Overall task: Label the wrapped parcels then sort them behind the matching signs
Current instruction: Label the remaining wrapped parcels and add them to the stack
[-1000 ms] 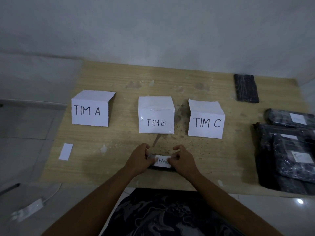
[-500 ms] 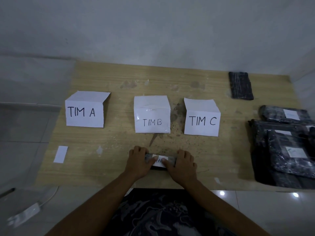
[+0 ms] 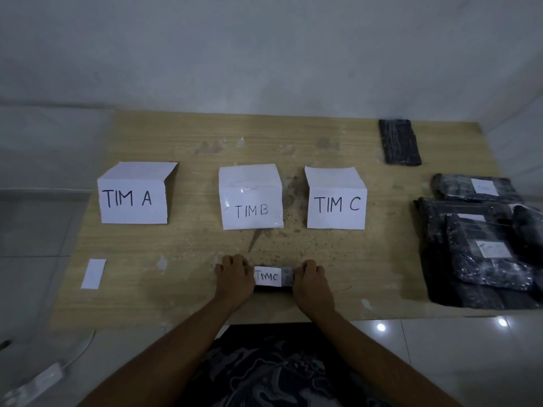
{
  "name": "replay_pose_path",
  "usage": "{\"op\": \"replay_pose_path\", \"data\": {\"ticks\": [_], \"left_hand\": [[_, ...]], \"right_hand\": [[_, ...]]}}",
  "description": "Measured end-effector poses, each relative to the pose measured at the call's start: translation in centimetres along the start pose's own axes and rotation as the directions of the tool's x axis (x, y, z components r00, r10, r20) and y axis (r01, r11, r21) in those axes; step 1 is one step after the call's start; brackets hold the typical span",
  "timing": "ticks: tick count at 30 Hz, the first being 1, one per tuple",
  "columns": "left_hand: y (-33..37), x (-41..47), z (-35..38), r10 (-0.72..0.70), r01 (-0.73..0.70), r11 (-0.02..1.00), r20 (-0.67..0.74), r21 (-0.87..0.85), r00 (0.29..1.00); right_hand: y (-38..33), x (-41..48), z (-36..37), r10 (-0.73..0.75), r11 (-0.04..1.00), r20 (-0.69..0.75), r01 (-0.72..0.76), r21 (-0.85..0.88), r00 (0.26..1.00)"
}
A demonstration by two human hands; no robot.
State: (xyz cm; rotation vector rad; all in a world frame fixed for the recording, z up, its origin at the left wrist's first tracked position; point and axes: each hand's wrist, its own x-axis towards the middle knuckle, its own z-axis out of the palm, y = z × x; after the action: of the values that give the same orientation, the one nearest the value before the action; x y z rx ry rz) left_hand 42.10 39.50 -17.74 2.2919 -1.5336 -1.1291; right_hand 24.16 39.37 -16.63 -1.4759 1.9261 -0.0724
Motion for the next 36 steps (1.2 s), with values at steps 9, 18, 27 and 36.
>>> {"op": "replay_pose_path", "data": {"ticks": [9, 18, 27, 36], "left_hand": [[2.8, -0.2, 1.4, -0.068, 0.071, 0.986, 0.024, -0.150, 0.997], [11.3, 0.4, 1.7, -0.020, 0.009, 0.918, -0.024, -0.397, 1.000], [27.7, 3.5, 3.1, 0.038, -0.063, 0.846, -0.057, -0.530, 0.998], [41.7, 6.7, 8.5, 0.123, -0.064, 0.851, 0.080, -0.522, 0.989]], "right_hand": [[2.8, -0.1, -2.8, 0.053, 0.971, -0.025, -0.046, 0.233, 0.998], [5.3, 2.0, -12.3, 0.000, 0.947, -0.278, 0.089, 0.310, 0.961], [10.3, 7.6, -27.0, 0.055, 0.910, -0.401, 0.120, 0.398, 0.914], [19.0, 15.7, -38.4, 0.113, 0.930, -0.353, 0.027, 0.367, 0.929]]}}
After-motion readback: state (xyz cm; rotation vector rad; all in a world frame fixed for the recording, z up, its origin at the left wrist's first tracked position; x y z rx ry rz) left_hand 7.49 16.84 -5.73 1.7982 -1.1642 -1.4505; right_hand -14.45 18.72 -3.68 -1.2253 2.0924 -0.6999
